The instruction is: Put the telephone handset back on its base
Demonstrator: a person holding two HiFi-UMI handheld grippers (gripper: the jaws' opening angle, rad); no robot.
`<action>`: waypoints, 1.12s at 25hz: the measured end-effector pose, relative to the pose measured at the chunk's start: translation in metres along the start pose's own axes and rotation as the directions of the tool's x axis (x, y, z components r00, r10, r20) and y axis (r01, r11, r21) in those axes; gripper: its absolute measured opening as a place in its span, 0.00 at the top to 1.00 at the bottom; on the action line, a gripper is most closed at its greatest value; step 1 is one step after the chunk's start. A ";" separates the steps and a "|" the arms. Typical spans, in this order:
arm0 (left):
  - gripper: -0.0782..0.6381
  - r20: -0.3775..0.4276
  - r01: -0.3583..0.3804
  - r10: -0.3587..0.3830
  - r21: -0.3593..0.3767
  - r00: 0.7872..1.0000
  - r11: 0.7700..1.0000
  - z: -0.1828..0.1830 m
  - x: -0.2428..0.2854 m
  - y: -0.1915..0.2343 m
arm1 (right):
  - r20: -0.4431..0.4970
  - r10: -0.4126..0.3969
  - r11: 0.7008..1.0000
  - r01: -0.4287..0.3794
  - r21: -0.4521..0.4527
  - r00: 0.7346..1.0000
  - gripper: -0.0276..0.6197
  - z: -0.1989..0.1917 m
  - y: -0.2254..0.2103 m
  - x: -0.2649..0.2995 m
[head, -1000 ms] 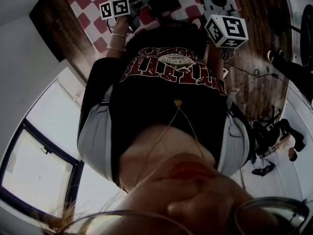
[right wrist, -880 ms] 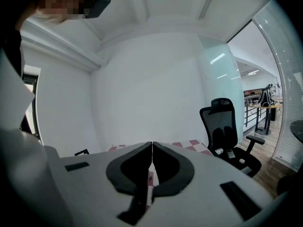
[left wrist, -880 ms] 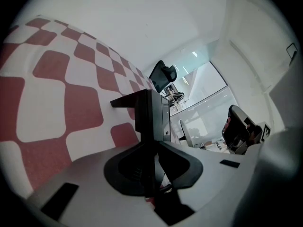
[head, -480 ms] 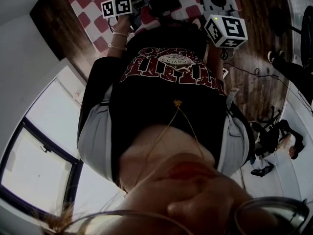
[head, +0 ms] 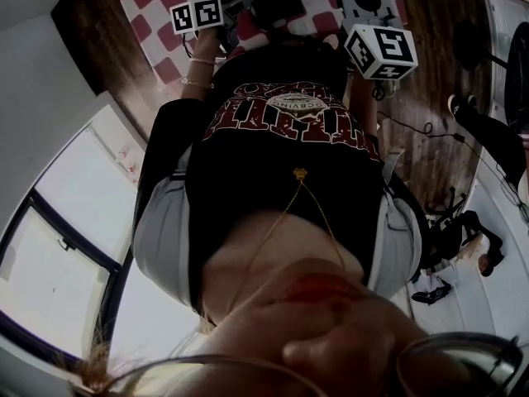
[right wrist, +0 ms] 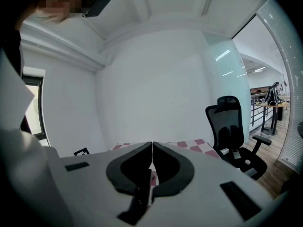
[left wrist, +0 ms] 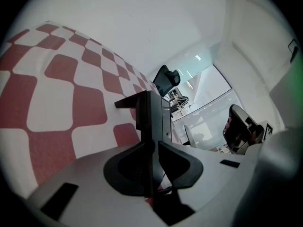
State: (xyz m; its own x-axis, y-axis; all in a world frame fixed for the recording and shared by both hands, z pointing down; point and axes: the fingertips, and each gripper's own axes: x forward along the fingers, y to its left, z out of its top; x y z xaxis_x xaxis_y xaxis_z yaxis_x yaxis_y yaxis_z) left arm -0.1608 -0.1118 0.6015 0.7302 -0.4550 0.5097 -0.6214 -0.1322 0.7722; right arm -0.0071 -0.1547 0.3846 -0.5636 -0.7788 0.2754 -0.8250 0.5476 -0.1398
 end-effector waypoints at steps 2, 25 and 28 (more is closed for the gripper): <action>0.76 0.020 -0.008 0.008 -0.003 1.000 1.000 0.000 -0.006 0.000 | -0.008 0.018 1.000 -0.018 -0.005 1.000 0.93 -0.001 0.005 0.002; 0.84 0.172 -0.114 0.091 0.124 0.981 0.986 0.019 -0.005 -0.043 | -0.086 0.194 0.980 -0.198 -0.036 0.977 0.93 -0.009 -0.008 0.027; 0.85 0.182 -0.117 0.090 0.142 0.979 0.983 0.020 -0.002 -0.049 | -0.097 0.210 0.976 -0.215 -0.044 0.973 0.93 -0.010 -0.008 0.030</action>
State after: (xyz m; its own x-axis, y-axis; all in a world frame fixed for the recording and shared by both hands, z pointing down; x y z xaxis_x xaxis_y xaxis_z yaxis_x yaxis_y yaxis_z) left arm -0.1379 -0.1225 0.5552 0.6070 -0.6181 0.4996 -0.7367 -0.2019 0.6454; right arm -0.0169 -0.1798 0.4036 -0.7172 -0.6134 0.3307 -0.6822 0.7149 -0.1532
